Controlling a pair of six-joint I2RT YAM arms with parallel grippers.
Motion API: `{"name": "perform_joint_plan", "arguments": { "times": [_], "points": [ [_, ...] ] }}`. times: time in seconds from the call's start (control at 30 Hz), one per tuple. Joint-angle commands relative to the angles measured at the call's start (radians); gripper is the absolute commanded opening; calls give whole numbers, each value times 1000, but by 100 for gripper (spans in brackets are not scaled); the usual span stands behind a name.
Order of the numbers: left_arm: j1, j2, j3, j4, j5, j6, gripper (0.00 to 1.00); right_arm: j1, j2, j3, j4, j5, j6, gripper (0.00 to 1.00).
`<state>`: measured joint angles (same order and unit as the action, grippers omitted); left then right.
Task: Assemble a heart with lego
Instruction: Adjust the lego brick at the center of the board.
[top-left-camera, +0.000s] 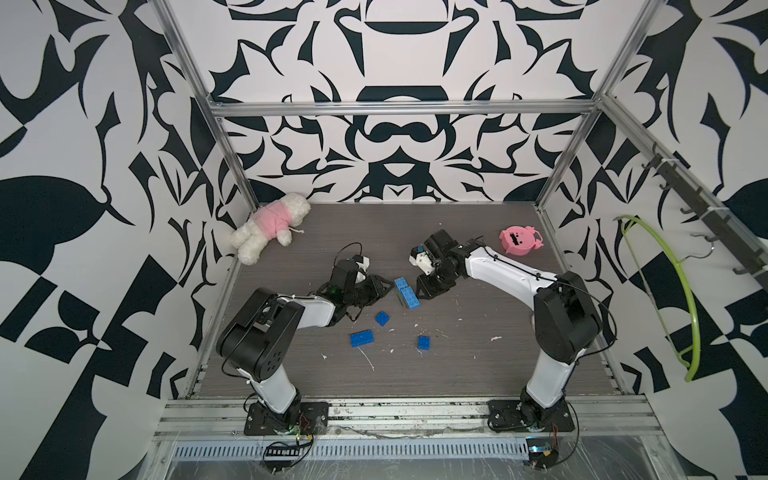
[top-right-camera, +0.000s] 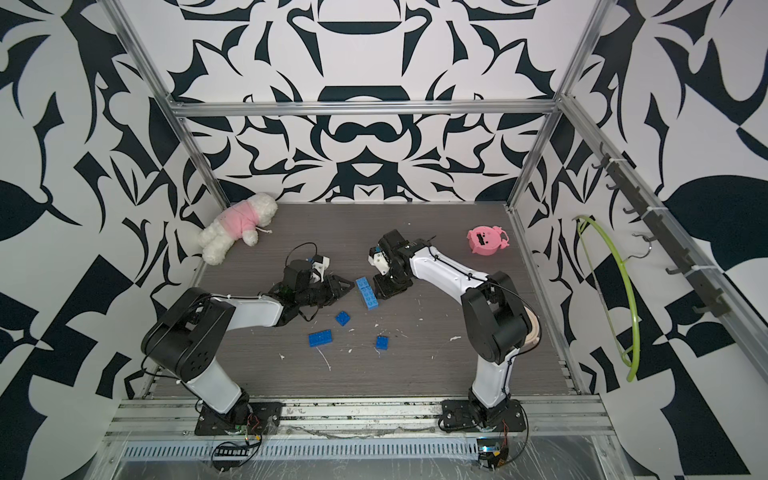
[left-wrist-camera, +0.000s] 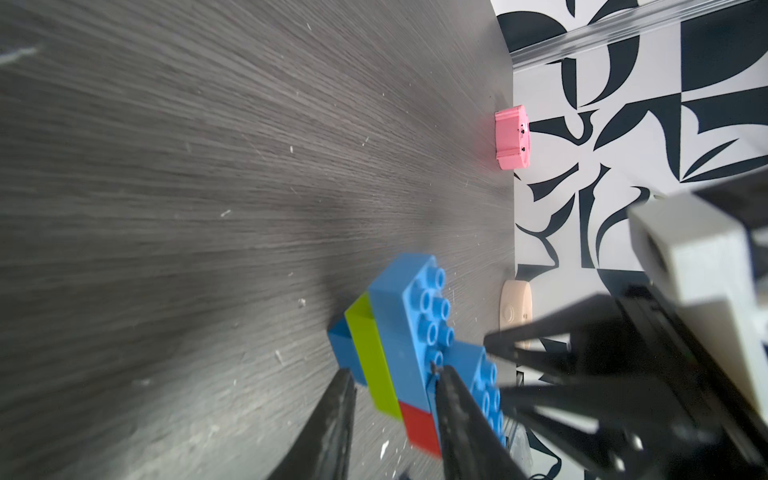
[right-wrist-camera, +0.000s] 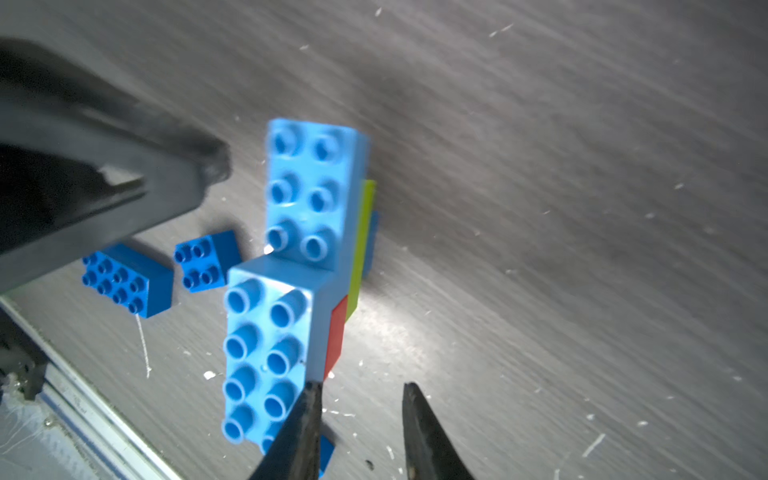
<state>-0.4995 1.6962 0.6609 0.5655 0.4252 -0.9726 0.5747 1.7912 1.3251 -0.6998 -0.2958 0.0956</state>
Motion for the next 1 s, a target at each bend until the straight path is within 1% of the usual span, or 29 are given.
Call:
{"name": "perform_joint_plan", "arguments": {
  "times": [0.0, 0.13, 0.27, 0.4, 0.47, 0.53, 0.63, 0.73, 0.8, 0.83, 0.87, 0.97],
  "points": [
    [-3, 34, 31, 45, 27, -16, 37, 26, -57, -27, 32, -12, 44, 34],
    [-10, 67, 59, 69, 46, -32, 37, 69, -69, -36, 62, -6, 74, 34],
    [-13, 76, 77, 76, 62, -40, 37, 85, -73, -34, 96, -19, 94, 35],
    [-13, 62, 89, 44, 73, -25, 37, 86, -93, -27, 85, -8, 80, 35],
    [-12, 39, 94, 2, 70, -1, 38, 82, -119, -24, 63, 28, 67, 35],
    [-10, 13, 87, -25, 61, 16, 39, 64, -146, -29, 51, 41, 55, 35],
    [0, -21, 78, -58, 65, 32, 39, 7, -177, -37, 56, 32, 43, 35],
    [6, -72, 46, -50, 69, 33, 38, -46, -154, 2, 57, 5, 20, 35],
    [4, -162, -13, -17, 32, 38, 38, -58, -105, 55, 43, -3, 3, 35],
    [4, -227, -36, -49, 5, 52, 37, -61, -74, 85, 36, -21, -5, 35],
    [3, -289, -38, -125, -18, 81, 37, -66, -37, 119, 34, -34, -8, 35],
    [-31, -405, 33, -403, -35, 207, 38, -69, 71, 222, 12, -75, -19, 33]
  ]
}}
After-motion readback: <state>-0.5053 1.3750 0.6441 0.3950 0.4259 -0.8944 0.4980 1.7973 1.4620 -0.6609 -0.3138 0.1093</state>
